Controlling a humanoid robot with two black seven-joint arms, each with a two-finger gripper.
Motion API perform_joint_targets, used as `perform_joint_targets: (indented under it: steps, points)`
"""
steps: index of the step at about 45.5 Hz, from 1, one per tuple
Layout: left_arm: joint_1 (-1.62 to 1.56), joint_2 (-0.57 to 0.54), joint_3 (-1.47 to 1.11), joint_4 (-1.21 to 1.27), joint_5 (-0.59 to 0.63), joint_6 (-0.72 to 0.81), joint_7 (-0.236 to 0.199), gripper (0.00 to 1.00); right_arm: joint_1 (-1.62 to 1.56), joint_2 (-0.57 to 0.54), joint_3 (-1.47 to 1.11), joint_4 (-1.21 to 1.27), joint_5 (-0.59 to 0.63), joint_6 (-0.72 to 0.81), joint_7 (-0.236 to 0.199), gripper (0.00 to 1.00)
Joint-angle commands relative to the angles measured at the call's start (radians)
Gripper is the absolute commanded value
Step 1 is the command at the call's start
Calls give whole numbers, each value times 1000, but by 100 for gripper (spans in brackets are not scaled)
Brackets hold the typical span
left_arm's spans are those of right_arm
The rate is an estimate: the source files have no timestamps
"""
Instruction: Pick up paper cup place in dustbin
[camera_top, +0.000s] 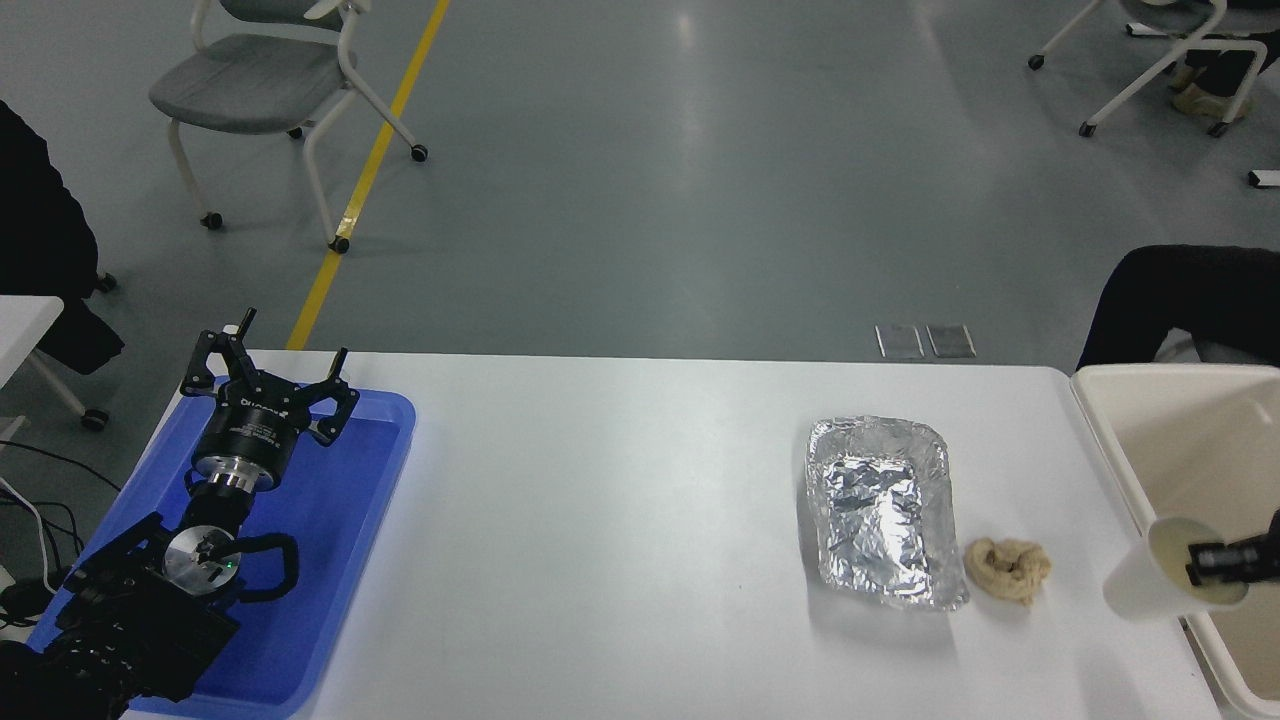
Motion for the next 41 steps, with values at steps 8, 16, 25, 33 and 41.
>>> perform_joint_targets:
  steps: [8,16,25,33,41]
  points:
    - [2,1,0,-2,-2,0,0,100,344,195,-183,84,133,134,29,0]
    - [4,2,0,-2,-2,0,0,100,355,193,-185,82,135,141,20,0]
    - [4,1,-2,-2,-2,0,0,100,335,189,-205,23,133,142,15,0]
    - [4,1,0,-2,-2,0,0,100,289,169,-266,-91,115,141,13,0]
    - [4,1,0,-2,-2,0,0,100,117,82,-246,-328,80,125,24,0]
